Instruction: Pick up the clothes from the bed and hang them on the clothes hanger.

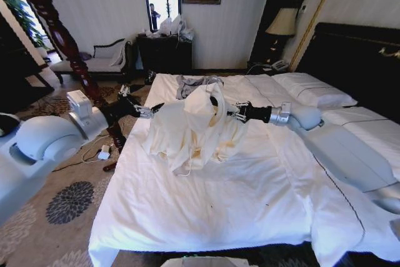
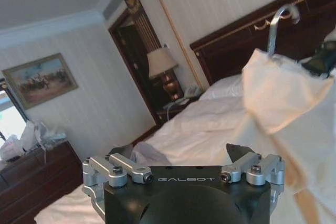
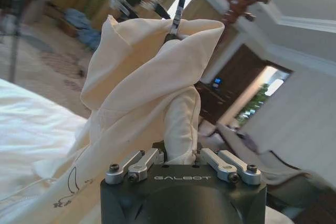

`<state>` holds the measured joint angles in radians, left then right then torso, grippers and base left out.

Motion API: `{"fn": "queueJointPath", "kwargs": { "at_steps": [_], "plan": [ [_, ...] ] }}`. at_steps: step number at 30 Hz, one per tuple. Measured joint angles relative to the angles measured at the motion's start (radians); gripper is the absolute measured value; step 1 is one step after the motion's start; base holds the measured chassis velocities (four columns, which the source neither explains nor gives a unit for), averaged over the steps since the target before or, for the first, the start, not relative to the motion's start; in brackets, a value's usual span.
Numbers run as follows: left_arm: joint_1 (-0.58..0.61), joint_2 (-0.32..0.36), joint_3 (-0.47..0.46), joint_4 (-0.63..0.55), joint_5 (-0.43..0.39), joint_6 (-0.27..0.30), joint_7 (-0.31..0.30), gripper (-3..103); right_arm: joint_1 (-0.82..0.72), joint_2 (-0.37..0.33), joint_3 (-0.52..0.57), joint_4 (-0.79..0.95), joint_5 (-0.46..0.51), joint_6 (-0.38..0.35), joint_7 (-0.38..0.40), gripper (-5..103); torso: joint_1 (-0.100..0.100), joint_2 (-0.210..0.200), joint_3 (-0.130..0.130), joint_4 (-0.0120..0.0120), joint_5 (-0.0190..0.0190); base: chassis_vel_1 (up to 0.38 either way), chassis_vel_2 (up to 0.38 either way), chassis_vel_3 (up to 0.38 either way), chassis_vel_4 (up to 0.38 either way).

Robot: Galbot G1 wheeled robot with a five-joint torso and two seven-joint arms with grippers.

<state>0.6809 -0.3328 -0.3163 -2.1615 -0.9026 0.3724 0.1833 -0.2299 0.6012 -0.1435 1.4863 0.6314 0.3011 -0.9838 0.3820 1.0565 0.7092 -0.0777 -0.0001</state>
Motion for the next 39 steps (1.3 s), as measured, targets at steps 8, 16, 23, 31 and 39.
{"fn": "queueJointPath", "kwargs": {
  "at_steps": [8, 16, 23, 31, 39],
  "plan": [
    [0.019, -0.029, 0.062, -0.016, -0.036, 0.012, 0.026, 100, 0.031, 0.033, -0.01, -0.005, 0.033, -0.005, -0.045, 19, 0.0, 0.0, 0.0, 0.0004, -0.0001, 0.0, 0.0, 0.0, 0.0],
    [0.021, -0.066, 0.115, -0.019, -0.002, 0.013, 0.023, 100, 0.038, 0.046, -0.019, 0.013, 0.033, -0.008, -0.072, 19, 0.0, 0.0, 0.0, -0.0001, 0.0, 0.0, 0.0, 0.0, 0.0],
    [0.021, -0.067, 0.126, -0.026, -0.037, 0.008, 0.019, 98, 0.042, 0.057, -0.02, 0.014, 0.012, 0.013, -0.077, 19, 0.0, 0.0, 0.0, 0.0001, 0.0001, 0.0, 0.0, 0.0, 0.0],
    [0.03, -0.084, 0.156, -0.044, -0.097, 0.012, 0.014, 72, 0.052, 0.056, -0.015, 0.014, 0.005, 0.039, -0.071, 19, 0.0, 0.0, 0.0, 0.0002, 0.0, 0.0, 0.0, 0.0, 0.0],
    [0.026, -0.11, 0.181, -0.044, -0.105, 0.012, 0.017, 47, 0.055, 0.035, -0.012, 0.049, 0.046, 0.057, -0.051, 21, 0.0, 0.0, 0.0, 0.0002, 0.0002, 0.0, 0.0, 0.0, 0.0]
  ]
}}
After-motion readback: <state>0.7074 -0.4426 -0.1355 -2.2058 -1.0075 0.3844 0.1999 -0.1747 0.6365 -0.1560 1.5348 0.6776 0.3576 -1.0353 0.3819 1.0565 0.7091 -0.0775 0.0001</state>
